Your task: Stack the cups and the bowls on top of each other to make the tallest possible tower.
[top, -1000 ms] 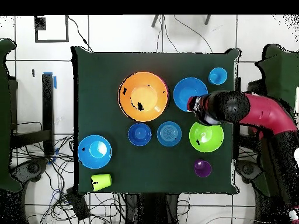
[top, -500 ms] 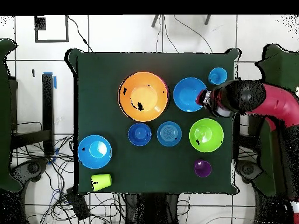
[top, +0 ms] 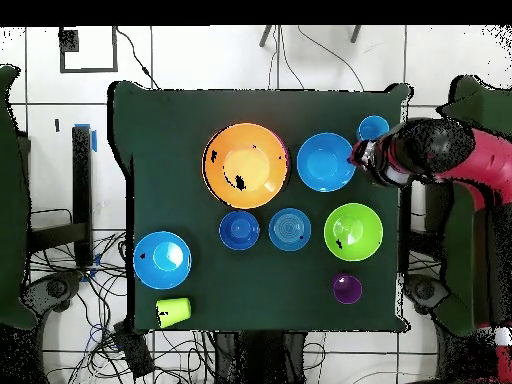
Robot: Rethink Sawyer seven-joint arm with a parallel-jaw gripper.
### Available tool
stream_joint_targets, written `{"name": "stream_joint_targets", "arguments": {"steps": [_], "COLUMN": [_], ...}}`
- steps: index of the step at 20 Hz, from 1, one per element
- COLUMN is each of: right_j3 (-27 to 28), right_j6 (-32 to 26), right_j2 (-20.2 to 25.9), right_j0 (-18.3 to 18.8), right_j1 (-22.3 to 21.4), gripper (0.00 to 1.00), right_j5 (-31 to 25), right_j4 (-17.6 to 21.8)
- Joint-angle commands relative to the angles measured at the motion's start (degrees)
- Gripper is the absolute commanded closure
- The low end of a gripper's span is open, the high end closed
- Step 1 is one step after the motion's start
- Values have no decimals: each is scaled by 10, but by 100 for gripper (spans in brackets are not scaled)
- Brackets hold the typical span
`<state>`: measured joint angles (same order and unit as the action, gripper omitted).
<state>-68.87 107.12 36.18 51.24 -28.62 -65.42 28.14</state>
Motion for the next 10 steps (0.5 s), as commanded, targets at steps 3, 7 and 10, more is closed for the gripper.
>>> {"name": "stream_joint_targets", "arguments": {"steps": [3, 7, 10], "right_j3": [66, 82, 104], "right_j6": [-106, -102, -109], "right_j2": [-7, -9, -8], "right_j0": [-47, -56, -62], "right_j1": [63, 78, 95], "gripper": [0, 0, 0], "right_j5": [-39, -39, -45], "right_j4": [25, 23, 23]}}
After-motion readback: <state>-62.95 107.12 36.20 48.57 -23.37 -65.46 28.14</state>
